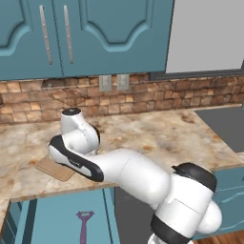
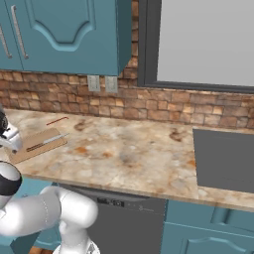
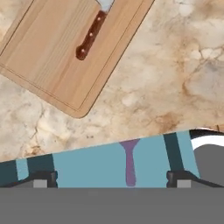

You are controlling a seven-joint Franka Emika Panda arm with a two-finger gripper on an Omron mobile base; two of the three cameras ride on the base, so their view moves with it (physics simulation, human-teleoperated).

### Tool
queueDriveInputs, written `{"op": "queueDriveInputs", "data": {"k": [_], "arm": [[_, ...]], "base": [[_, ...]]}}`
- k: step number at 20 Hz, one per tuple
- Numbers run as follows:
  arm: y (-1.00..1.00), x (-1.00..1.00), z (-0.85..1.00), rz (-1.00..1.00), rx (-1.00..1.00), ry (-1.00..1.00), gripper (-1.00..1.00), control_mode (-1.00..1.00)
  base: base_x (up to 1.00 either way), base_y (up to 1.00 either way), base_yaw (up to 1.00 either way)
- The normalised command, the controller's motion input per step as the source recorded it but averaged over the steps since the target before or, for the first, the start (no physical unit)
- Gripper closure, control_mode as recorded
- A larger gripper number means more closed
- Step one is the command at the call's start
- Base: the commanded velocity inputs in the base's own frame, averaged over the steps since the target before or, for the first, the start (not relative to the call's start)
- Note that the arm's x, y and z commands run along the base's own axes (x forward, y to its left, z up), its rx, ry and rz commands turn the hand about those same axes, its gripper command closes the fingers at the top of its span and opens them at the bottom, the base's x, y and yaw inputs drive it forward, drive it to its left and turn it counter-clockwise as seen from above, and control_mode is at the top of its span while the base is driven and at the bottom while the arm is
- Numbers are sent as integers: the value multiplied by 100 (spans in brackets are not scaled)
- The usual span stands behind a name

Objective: Open the drawer on the left and place the cutting tools on the cutting board.

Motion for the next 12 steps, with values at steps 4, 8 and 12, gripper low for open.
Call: {"op": "queueDriveInputs", "data": {"k": [4, 8, 12], "arm": [[0, -3, -14, 0, 0, 1, -100, -100], [0, -24, -26, 0, 0, 14, -100, -100], [7, -22, -32, 1, 0, 20, -100, -100]], "base": [[0, 0, 0], [0, 0, 0], [0, 0, 0]]}}
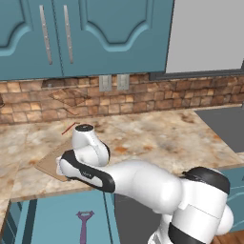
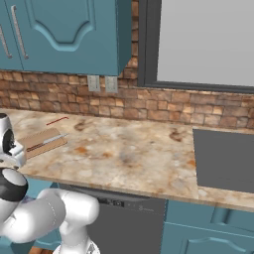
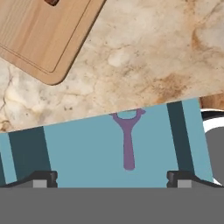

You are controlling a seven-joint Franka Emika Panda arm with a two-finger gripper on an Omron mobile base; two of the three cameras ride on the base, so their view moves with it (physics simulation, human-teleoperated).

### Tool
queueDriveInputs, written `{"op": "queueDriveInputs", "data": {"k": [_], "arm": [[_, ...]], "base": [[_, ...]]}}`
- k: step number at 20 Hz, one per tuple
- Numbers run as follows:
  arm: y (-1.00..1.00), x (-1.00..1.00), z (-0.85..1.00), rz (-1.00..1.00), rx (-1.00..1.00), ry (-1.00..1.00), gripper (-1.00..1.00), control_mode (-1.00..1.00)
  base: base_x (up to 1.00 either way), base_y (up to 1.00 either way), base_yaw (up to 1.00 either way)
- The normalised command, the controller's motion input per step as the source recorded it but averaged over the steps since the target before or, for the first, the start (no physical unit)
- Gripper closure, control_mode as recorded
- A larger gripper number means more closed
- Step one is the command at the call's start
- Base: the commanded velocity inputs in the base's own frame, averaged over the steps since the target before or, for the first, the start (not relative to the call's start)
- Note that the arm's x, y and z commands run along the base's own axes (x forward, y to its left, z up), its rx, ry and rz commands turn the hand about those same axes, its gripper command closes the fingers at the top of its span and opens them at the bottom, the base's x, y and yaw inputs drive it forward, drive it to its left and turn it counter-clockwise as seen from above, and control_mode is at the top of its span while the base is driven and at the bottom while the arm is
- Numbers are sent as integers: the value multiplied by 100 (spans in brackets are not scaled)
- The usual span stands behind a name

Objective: Open the drawer on the left and place the cutting tools on the cutting board.

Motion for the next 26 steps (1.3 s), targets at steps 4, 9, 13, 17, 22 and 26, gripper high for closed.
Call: {"op": "queueDriveInputs", "data": {"k": [4, 9, 13, 17, 22, 26], "arm": [[10, -29, -30, 1, 0, 19, -100, -100], [8, -39, -26, 1, -3, 10, -100, -100], [1, -22, -23, 5, -5, 1, -100, -100], [-6, -59, -53, 9, -4, 0, -100, -100], [-11, -41, -43, 6, -1, 0, -100, -100], [-18, -10, -30, 2, 0, 0, -100, -100]], "base": [[0, 0, 0], [0, 0, 0], [0, 0, 0], [0, 0, 0], [0, 0, 0], [0, 0, 0]]}}
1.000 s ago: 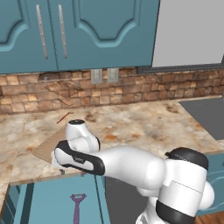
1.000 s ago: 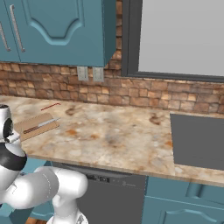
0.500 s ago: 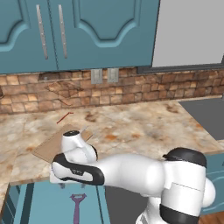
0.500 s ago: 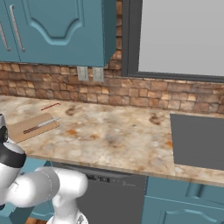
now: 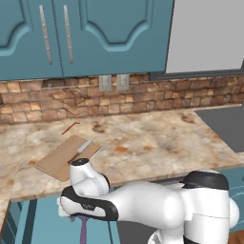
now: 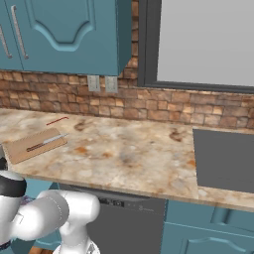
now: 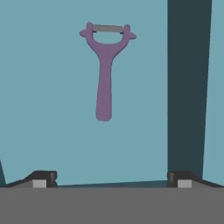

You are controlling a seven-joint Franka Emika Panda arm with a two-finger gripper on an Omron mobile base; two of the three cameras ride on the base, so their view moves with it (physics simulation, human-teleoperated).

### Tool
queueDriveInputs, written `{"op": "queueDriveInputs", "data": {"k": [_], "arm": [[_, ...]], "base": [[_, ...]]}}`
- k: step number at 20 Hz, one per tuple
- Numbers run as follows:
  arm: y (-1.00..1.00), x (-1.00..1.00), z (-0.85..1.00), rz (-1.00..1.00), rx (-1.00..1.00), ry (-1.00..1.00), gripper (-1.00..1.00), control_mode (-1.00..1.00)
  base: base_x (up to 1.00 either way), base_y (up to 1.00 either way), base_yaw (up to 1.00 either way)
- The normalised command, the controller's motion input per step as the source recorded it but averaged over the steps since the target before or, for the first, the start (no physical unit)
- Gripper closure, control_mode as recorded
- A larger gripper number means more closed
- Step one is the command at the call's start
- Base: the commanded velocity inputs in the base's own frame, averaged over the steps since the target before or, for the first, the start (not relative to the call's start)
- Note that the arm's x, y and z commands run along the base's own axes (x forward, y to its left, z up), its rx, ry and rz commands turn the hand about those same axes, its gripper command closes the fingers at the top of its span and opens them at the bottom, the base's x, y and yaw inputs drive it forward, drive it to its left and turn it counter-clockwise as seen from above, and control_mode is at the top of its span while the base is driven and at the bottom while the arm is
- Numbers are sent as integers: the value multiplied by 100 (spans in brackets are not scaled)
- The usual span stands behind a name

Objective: Open the drawer on the left and place the cutting tools on the cutting board.

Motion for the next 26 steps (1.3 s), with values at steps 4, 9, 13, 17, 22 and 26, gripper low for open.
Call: {"op": "queueDriveInputs", "data": {"k": [4, 9, 13, 17, 22, 26], "arm": [[-28, 9, -9, 3, 0, 0, -100, -100], [-22, 15, -6, 9, 0, 0, -100, -100], [-7, 6, -12, 8, 0, -1, -100, -100], [0, 0, -25, 6, 0, -1, -100, -100], [0, 0, -10, 1, 0, -5, -100, -100], [0, 0, -16, 0, 0, -8, -100, -100]], "base": [[0, 0, 0], [0, 0, 0], [0, 0, 0], [0, 0, 0], [0, 0, 0], [0, 0, 0]]}}
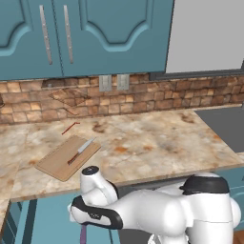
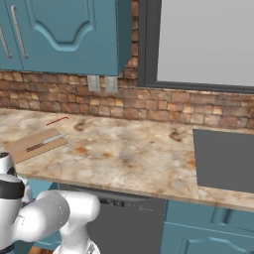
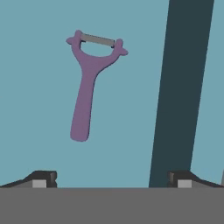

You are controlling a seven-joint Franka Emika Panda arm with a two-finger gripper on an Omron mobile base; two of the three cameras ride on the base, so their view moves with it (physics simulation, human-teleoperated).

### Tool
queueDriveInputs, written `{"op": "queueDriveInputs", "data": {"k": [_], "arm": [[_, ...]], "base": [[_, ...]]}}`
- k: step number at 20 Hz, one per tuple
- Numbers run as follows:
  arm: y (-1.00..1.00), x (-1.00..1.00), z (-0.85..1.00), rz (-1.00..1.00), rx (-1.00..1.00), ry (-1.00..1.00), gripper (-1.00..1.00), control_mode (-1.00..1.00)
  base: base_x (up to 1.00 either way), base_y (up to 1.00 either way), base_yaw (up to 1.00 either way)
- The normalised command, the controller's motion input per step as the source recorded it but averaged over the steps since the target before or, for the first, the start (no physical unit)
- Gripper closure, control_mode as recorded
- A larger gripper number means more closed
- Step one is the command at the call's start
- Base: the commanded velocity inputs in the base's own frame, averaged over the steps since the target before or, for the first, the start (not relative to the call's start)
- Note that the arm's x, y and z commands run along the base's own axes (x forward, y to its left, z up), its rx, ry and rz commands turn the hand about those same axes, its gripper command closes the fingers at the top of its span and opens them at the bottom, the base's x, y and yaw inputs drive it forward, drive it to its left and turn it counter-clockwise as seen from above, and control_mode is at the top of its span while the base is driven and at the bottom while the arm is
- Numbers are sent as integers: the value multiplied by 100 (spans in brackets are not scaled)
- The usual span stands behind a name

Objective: Open the drawer on the left and place the cutting tools on the cutting board.

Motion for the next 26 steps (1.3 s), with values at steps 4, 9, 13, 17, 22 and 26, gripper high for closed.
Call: {"op": "queueDriveInputs", "data": {"k": [4, 9, 13, 17, 22, 26], "arm": [[1, 0, -15, 0, 0, -8, -100, -100], [4, 0, -16, 0, 0, -9, -100, -100], [12, 0, -15, 0, 0, -4, -100, -100], [25, 0, -16, 0, 0, 0, -100, -100], [18, 5, -19, 0, 0, 0, -100, -100], [9, 15, -21, 0, 0, 0, -100, -100]], "base": [[0, 0, 0], [0, 0, 0], [0, 0, 0], [0, 0, 0], [0, 0, 0], [0, 0, 0]]}}
